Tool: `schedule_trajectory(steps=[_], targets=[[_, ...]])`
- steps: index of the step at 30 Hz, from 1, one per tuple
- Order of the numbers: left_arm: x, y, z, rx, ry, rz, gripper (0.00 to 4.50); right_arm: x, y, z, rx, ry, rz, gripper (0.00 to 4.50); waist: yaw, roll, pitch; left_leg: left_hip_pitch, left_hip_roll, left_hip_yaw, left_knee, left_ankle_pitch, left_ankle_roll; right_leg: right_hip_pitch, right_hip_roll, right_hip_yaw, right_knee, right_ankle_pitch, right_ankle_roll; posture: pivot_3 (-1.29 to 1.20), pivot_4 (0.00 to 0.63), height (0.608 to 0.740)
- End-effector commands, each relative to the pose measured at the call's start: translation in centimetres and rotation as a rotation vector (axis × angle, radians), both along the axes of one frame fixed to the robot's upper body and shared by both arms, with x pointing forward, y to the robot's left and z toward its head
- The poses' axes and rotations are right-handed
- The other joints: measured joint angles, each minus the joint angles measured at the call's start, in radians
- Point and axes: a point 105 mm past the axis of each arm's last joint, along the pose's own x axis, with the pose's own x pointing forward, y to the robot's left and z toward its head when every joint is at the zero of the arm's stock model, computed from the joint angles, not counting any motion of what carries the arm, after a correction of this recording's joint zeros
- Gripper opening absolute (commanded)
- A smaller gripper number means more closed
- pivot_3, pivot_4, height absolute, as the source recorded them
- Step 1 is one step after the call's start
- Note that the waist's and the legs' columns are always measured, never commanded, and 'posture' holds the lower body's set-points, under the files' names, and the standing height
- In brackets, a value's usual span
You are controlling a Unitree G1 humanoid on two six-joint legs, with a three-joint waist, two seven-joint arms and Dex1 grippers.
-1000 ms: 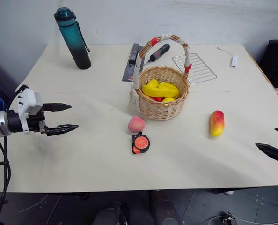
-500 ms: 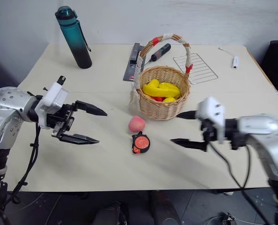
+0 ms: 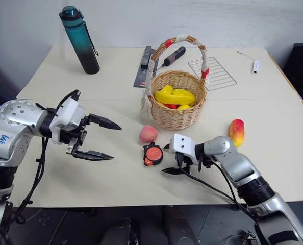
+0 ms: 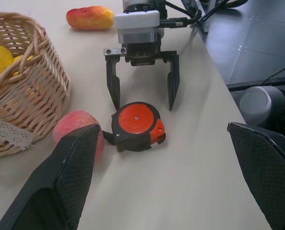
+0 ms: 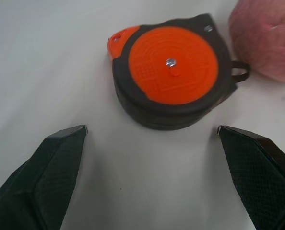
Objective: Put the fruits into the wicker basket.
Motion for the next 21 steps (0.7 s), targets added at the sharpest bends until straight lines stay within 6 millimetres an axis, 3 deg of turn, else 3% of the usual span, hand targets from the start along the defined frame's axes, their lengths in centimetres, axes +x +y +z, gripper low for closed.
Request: schedule_trajectory(steps=[1,9,12,14,21], targets=[[-0.1,-0.3,1.3,-0.026,-0.054,-0.001,4.48,0.7,1.7,0.8,0.050,-0.028,0.018,4.50,-0.001,0.000,0.000,0.001,0.000,0.000,0.000,0.000,0.000,0.000,0.000,0.000,0.001,0.000,0.000,0.00,0.150,0.740],[0.1,-0.3,1.8,-0.037,-0.069,0.004,4.48,1.6,3.4,-0.2,0.056,-0.030,0.021,4.50,-0.001,0.000,0.000,0.001,0.000,-0.002,0.000,0.000,-0.002,-0.001,0.000,-0.001,0.006,-0.001,-0.002,0.00,0.150,0.740],[0.3,-0.3,2.0,-0.040,-0.076,0.005,4.50,1.4,3.4,-0.1,0.073,-0.026,0.032,3.88,-0.001,0.000,0.000,0.001,0.000,-0.002,0.000,0.001,-0.002,-0.001,0.000,-0.001,0.007,-0.001,-0.002,0.00,0.150,0.740],[0.4,-0.4,2.1,-0.046,-0.079,0.006,4.50,1.0,3.0,0.6,0.097,-0.030,0.044,3.45,-0.001,0.000,0.000,0.001,0.000,-0.002,0.000,0.001,-0.002,-0.001,0.000,-0.001,0.007,-0.001,-0.002,0.00,0.150,0.740],[0.4,-1.2,2.7,-0.111,-0.069,-0.008,4.50,-2.5,-0.1,6.2,0.264,-0.026,0.012,3.45,0.008,0.000,0.000,-0.001,0.000,-0.004,0.001,0.000,-0.002,-0.001,-0.001,-0.003,0.006,-0.002,-0.001,0.00,0.150,0.740]])
